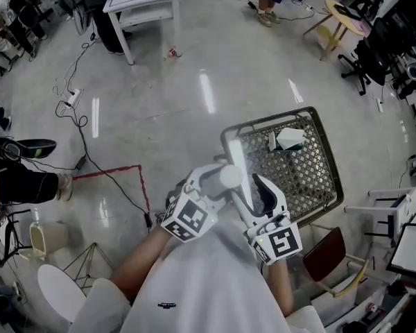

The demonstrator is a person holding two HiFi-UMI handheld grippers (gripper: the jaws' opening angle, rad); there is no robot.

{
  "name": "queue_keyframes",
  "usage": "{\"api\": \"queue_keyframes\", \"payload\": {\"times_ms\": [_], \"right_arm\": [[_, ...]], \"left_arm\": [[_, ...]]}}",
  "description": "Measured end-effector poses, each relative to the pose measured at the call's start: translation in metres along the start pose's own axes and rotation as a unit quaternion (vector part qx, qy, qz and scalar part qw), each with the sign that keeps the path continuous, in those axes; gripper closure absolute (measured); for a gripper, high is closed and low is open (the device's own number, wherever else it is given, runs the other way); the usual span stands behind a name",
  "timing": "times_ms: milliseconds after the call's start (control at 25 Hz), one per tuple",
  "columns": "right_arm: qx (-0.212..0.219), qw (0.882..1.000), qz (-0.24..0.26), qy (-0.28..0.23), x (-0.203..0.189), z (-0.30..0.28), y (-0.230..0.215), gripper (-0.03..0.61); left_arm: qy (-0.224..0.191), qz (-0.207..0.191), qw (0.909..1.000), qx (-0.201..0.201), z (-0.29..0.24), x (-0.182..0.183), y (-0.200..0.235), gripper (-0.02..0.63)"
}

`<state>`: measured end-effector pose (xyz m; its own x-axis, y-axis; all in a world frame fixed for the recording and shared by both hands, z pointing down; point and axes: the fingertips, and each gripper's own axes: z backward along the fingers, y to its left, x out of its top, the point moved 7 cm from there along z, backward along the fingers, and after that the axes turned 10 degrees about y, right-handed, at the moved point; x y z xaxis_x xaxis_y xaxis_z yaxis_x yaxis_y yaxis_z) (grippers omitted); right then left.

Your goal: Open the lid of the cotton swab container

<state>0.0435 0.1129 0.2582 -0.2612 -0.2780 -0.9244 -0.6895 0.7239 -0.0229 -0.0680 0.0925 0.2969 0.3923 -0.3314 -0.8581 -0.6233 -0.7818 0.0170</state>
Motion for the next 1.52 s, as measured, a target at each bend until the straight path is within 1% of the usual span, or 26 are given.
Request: {"api": "queue_keyframes", "payload": {"times_ms": [160, 240, 320, 440, 560, 920, 1120, 1280, 1360, 1440, 1520], "right_arm": [[0.014, 0.999, 0.018, 0.023, 0.004, -0.014, 0.004, 0.344], [0.022, 0.999, 0.020, 0.032, 0.006, -0.021, 0.005, 0.322], [0.031, 0.998, 0.020, 0.043, 0.006, -0.026, 0.006, 0.316], [0.042, 0.996, 0.035, 0.071, 0.006, -0.034, 0.009, 0.313], [0.037, 0.994, 0.046, 0.093, 0.007, -0.042, 0.011, 0.314], [0.043, 0.992, 0.053, 0.105, 0.013, -0.054, 0.013, 0.328], [0.060, 0.993, 0.026, 0.102, 0.016, -0.048, 0.005, 0.331], [0.070, 0.993, -0.007, 0.092, 0.018, -0.046, 0.001, 0.333], [0.082, 0.992, -0.038, 0.084, 0.018, -0.045, -0.002, 0.334], [0.095, 0.989, -0.076, 0.078, 0.017, -0.045, -0.007, 0.336], [0.109, 0.986, -0.103, 0.073, 0.018, -0.045, -0.010, 0.336]], "left_arm": [[0.012, -0.006, 0.9999, -0.001, -0.001, -0.003, 0.001, 0.371], [0.015, -0.007, 0.9999, -0.002, -0.001, -0.005, 0.001, 0.371], [0.016, -0.008, 0.9998, -0.007, -0.003, -0.006, -0.003, 0.371], [0.020, -0.010, 0.9997, -0.010, -0.005, -0.007, -0.006, 0.371], [0.027, -0.013, 0.9995, -0.004, -0.004, -0.009, -0.001, 0.371], [0.023, 0.003, 0.9997, 0.004, 0.001, -0.012, 0.010, 0.374], [0.006, 0.000, 1.0000, 0.002, 0.001, -0.006, 0.007, 0.379], [-0.002, -0.005, 1.0000, 0.001, 0.002, -0.005, 0.008, 0.380], [-0.005, -0.004, 1.0000, 0.000, 0.001, -0.005, 0.008, 0.391], [-0.006, -0.005, 1.0000, -0.001, 0.000, -0.007, 0.008, 0.394], [-0.006, -0.007, 1.0000, -0.003, 0.001, -0.007, 0.009, 0.393]]}}
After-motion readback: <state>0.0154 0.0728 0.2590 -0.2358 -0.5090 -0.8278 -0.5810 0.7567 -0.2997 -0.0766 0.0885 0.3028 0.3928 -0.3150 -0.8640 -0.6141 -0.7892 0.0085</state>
